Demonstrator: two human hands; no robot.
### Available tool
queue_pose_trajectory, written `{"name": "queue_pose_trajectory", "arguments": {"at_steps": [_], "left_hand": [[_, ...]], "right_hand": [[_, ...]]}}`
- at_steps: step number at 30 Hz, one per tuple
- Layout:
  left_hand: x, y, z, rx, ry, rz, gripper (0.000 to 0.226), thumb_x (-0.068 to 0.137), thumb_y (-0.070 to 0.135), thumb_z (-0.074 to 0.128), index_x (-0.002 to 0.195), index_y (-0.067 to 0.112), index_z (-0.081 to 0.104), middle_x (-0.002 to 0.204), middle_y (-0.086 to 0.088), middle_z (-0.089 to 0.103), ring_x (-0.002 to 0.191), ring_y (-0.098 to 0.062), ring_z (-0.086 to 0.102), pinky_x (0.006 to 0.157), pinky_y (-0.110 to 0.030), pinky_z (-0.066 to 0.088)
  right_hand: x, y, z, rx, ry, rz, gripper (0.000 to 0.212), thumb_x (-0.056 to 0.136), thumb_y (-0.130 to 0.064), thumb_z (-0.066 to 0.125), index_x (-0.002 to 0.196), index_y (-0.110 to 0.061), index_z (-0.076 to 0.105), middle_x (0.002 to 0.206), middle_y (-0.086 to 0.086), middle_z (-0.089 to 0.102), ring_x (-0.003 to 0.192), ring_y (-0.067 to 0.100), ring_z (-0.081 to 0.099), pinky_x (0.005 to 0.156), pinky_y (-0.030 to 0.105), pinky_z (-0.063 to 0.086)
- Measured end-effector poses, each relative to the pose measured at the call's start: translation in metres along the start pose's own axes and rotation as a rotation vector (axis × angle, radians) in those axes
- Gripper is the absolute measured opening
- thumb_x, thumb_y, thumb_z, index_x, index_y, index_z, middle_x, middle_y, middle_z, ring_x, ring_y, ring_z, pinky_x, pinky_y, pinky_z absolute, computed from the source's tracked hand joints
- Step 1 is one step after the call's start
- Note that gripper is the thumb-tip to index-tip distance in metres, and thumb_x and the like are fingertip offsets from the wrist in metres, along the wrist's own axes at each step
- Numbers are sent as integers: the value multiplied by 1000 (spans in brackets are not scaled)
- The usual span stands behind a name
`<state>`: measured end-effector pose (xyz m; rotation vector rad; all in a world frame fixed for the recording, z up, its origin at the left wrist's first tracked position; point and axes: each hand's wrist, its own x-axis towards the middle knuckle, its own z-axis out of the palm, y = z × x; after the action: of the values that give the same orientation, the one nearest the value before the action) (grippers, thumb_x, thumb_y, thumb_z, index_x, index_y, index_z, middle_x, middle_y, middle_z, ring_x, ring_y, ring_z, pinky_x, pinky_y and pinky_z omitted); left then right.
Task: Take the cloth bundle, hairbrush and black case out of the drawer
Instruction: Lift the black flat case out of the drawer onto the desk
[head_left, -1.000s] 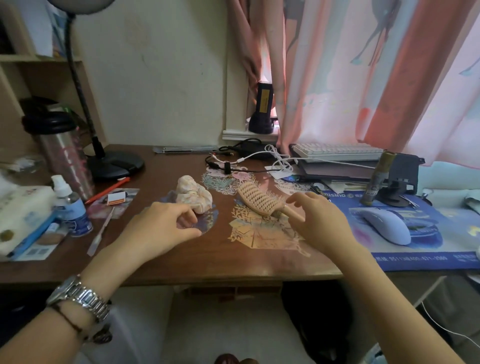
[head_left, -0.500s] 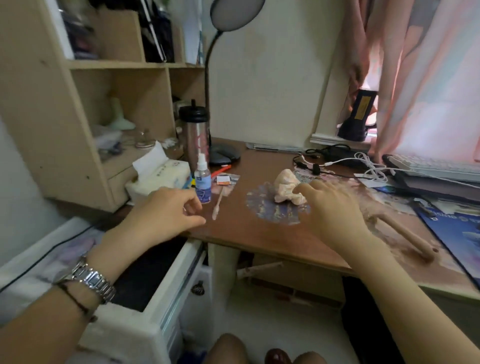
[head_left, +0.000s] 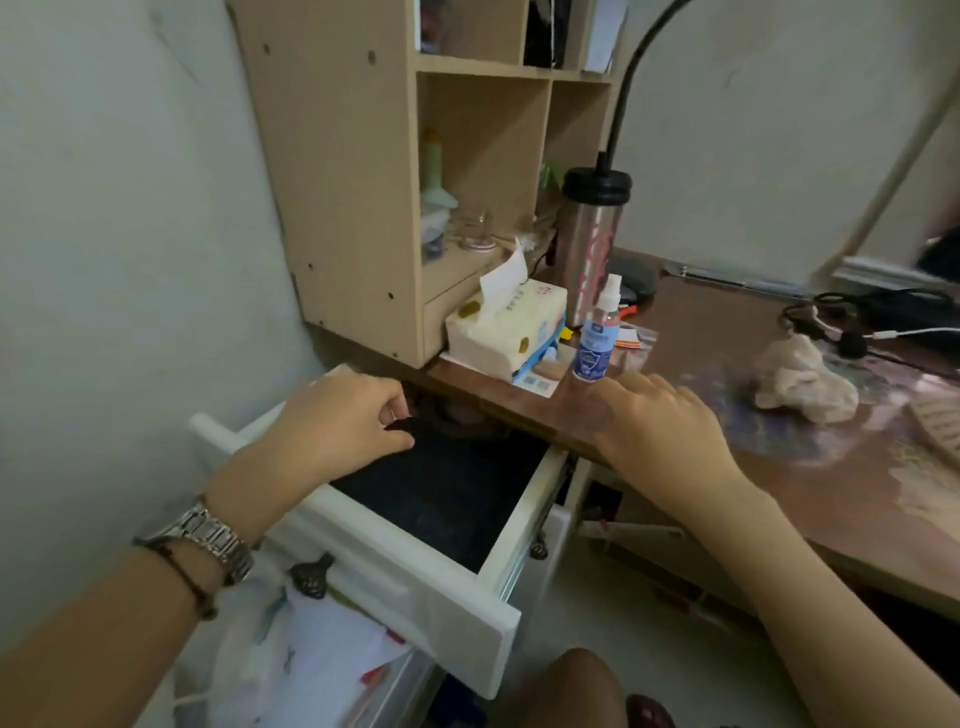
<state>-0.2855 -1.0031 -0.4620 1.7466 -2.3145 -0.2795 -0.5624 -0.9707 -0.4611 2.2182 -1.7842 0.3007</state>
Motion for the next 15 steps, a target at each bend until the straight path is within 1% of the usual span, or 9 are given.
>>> {"name": "queue_pose_trajectory", "arguments": {"at_steps": [2,5,7,10,12,15], "left_hand": [[3,-11,7,21,-28,-12,19,78,39,69,91,29,60,86,12,59,83,-8,56,68,-25,43],[12,-26,19,67,-94,-26,23,80,39,67,97,26,59,90,9,55,84,-10,54,72,-26,43],[19,-35,29,110,-143,-45,31,80,40,66,104,23,59,92,6,51,86,-12,51,74,-28,43],[29,-47,44,160,-189,-73,40,80,41,65,112,19,57,94,3,48,87,-14,45,75,-28,40],[35,-50,52,186,-203,-93,44,81,42,64,116,17,56,96,1,54,89,-15,50,77,-26,41],[44,-50,61,150,-236,-120,51,81,43,63,123,15,53,110,-3,62,99,-18,58,85,-28,47]], "right_hand": [[6,-11,8,30,-27,-30,35,80,-24,62,114,-22,54,111,3,63,98,24,58,81,38,47],[12,-22,18,72,-83,-59,38,81,-28,63,117,-23,52,115,2,60,104,23,55,89,40,45],[15,-26,24,95,-100,-70,41,82,-30,62,121,-23,50,115,1,59,104,22,55,89,38,45],[21,-32,31,127,-117,-94,43,84,-31,61,124,-23,48,115,2,59,102,21,54,84,33,44],[26,-39,36,167,-134,-123,40,84,-31,61,121,-25,48,116,-1,58,103,19,53,85,33,44],[30,-53,46,247,-149,-168,37,84,-32,61,120,-28,50,117,-4,57,104,15,52,86,30,46]]}}
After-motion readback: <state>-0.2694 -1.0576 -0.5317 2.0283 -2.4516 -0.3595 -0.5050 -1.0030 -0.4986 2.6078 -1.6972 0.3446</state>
